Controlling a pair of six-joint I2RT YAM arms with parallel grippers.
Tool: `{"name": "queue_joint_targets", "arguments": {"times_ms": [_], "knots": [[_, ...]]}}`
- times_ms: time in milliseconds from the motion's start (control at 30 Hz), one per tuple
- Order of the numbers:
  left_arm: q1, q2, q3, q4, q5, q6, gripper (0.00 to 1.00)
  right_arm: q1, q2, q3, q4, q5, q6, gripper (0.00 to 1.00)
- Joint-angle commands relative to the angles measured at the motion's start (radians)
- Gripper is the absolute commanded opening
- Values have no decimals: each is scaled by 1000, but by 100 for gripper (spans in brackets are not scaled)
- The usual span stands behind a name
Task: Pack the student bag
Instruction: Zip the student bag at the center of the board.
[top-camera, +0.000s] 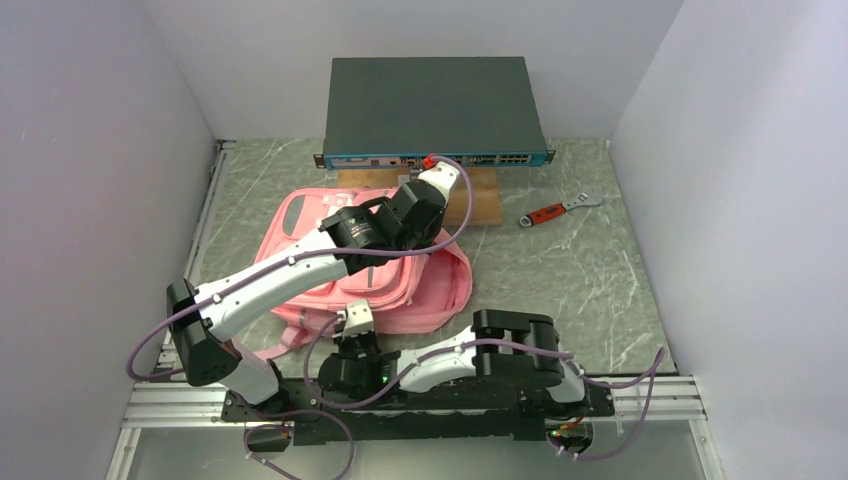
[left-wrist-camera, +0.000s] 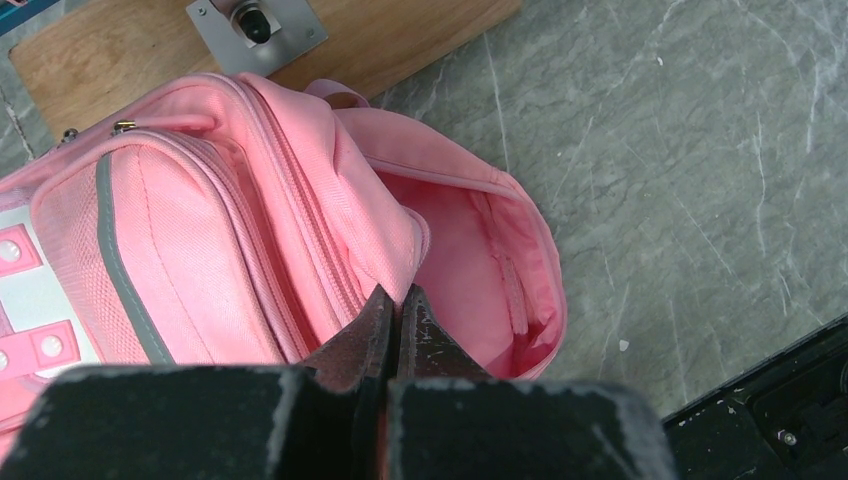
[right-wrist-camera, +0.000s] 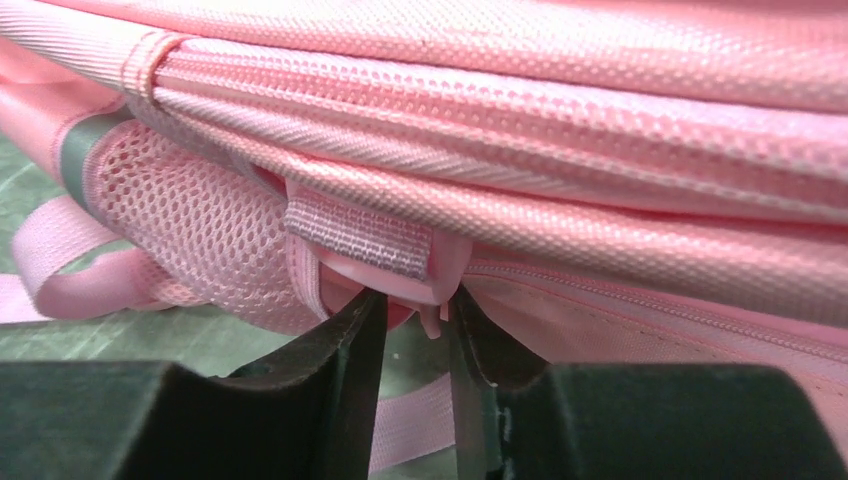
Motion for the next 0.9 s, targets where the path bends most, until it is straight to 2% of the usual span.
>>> {"name": "queue_joint_targets", "arguments": {"times_ms": [0,33,67,167,200,267,300,333,467,567,667,733,800,867], "knots": [[-7,-31,45,137,14,1,0,-28,42,84,-135,62,53,25],[-7,-34,39,139,16,1,0,-30,52,100,-159,65,62,15],[-7,-36,35,142,27,7,0,-30,57,112,-179,69,64,1],[-7,-36,31,135,86,42,0,-30,54,122,-218,65,73,0],[-7,-34,33,127,126,64,6,-29,45,112,-203,57,60,0],[-7,-30,44,99,216,129,37,-23,22,75,-131,24,9,0],[-7,-30,57,57,250,148,57,-20,13,54,-82,-7,-45,0],[-6,-34,65,25,268,154,69,-19,4,33,-48,-37,-69,0],[-3,-124,37,-74,301,175,97,-22,-28,-36,31,-94,-123,0],[-2,-300,-72,-92,245,152,100,-22,-51,-84,96,-136,-162,0],[7,-500,-198,-143,76,50,100,-23,-77,-145,153,-175,-187,0],[31,-647,-312,-177,-37,-74,100,-24,-95,-187,201,-192,-195,0],[59,-794,-458,-237,-139,-261,100,-25,-120,-228,241,-203,-202,0],[85,-929,-598,-228,-146,-416,100,-26,-131,-237,255,-213,-211,0]]}}
